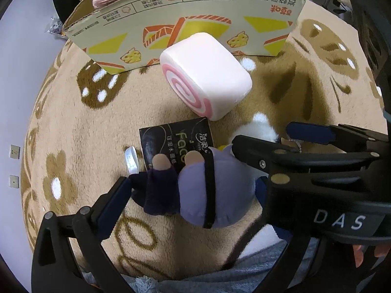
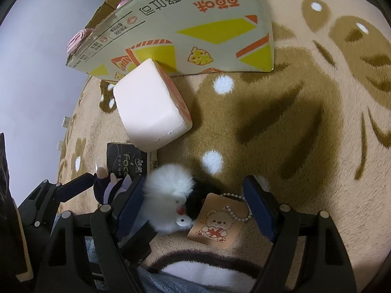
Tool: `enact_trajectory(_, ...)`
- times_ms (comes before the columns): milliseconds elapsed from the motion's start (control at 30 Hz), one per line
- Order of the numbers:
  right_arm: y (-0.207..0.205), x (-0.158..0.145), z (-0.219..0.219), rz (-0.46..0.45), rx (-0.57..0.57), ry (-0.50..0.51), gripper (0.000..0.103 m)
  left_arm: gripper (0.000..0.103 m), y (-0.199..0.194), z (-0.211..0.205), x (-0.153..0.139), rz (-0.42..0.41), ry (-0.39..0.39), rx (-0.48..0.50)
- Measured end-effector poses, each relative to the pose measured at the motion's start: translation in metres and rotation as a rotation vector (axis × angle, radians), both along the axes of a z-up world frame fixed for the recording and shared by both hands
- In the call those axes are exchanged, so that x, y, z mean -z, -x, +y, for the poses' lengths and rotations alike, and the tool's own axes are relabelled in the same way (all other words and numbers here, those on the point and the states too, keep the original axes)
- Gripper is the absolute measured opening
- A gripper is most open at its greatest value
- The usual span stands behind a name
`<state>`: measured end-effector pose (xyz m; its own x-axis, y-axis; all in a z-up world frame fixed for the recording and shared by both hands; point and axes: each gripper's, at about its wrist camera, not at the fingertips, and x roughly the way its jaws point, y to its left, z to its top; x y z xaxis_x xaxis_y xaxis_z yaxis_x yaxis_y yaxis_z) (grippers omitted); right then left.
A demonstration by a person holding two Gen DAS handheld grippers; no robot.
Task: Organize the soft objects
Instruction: 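Grasp the purple plush doll with the left tool while the right tool grasps the white fluffy plush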
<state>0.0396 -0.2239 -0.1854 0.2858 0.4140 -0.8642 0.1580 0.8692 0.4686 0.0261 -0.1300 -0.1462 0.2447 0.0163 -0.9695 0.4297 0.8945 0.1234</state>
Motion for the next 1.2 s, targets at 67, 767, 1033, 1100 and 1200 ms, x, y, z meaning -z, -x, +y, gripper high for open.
enact_trajectory(67, 0.000, 0.000, 0.000, 0.002, -0.001, 0.003, 0.085, 0.101, 0.001, -0.003, 0.001, -0.003, -0.008, 0.002)
enact_trajectory(767, -0.002, 0.003, 0.026, 0.000, -0.043, 0.069, 0.069, 0.103, 0.008, -0.015, 0.011, -0.015, -0.073, 0.013)
enact_trajectory(1033, -0.010, 0.012, 0.040, 0.005, -0.074, -0.017, 0.055, 0.102, 0.002, -0.006, 0.010, -0.006, -0.059, -0.022)
enact_trajectory(1100, -0.011, 0.017, 0.041, 0.014, -0.071, -0.021, 0.055, 0.101, -0.006, 0.001, 0.013, -0.004, -0.058, -0.022)
enact_trajectory(1200, -0.011, 0.018, 0.046, 0.011, -0.082, -0.004, 0.049, 0.101, -0.006, 0.001, 0.013, -0.007, -0.059, -0.019)
